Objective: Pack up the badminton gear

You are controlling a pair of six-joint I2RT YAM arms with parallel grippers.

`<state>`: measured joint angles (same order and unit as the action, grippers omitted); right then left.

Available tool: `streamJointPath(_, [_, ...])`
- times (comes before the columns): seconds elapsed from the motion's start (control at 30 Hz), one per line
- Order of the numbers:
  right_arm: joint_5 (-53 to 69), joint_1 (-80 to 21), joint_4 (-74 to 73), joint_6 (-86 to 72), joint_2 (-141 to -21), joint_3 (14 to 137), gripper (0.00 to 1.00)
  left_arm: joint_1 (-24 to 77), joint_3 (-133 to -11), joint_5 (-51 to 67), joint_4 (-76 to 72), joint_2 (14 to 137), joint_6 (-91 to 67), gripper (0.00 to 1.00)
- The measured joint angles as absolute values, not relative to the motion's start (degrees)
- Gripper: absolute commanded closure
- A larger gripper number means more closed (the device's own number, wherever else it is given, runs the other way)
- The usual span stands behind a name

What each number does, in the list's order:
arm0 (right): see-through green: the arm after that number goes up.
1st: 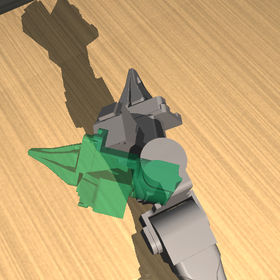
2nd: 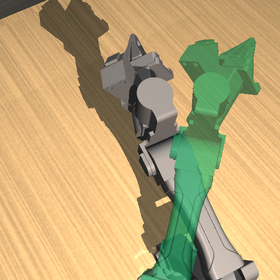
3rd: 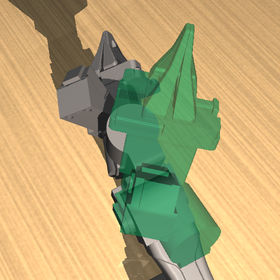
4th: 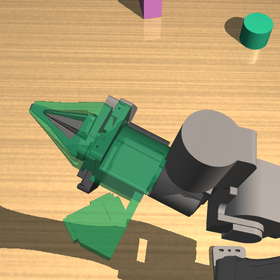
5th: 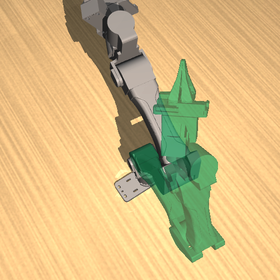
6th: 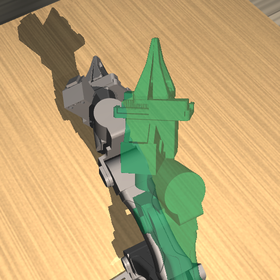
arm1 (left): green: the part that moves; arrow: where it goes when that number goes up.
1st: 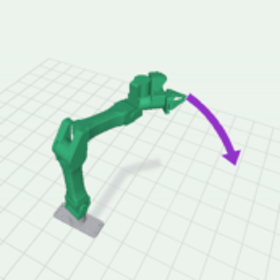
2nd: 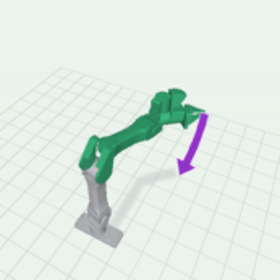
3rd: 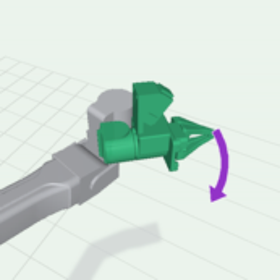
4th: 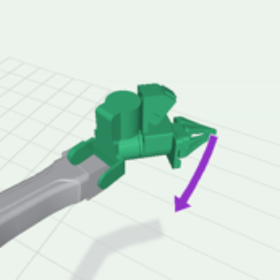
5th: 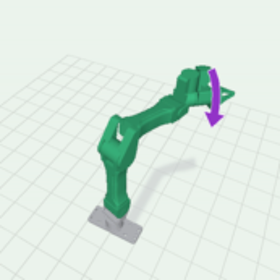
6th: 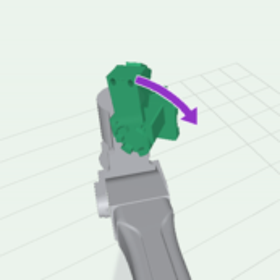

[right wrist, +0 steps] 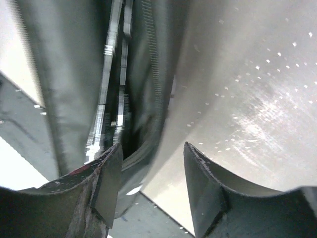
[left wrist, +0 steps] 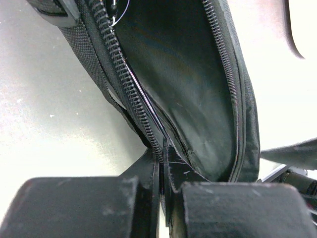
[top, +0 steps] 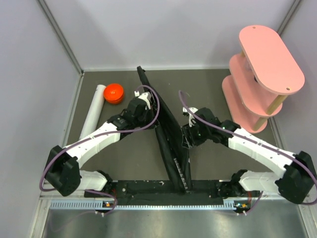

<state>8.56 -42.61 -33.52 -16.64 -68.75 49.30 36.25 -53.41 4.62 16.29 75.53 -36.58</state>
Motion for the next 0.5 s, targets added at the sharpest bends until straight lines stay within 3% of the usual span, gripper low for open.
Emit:
streamJointPath(0.03, [8.58, -43.42, -34.15, -16.62, -67.88, 50.09, 0.62, 36.25, -53.41, 4.73, 16.29, 75.53, -36.58, 1.0])
streamJointPath(0.2, [9.32, -47.77, -34.0, -19.38, -65.25, 52.82, 0.81, 36.1, -53.41, 5.41, 16.25, 75.53, -36.84, 1.0])
streamJointPath(0.23, [9.47, -48.8, -33.78, -20.25, -65.58, 52.82, 0.9, 36.1, -53.41, 5.45, 16.23, 75.53, -36.93, 1.0])
streamJointPath(0.3, [9.47, -50.33, -33.01, -22.26, -67.64, 52.88, 0.98, 36.1, -53.41, 5.61, 16.14, 75.53, -37.15, 1.0])
streamJointPath(0.5, [2.61, -51.22, -33.06, -31.07, -77.23, 53.82, 1.0, 36.1, -53.41, 6.02, 15.84, 75.5, -38.0, 1.0])
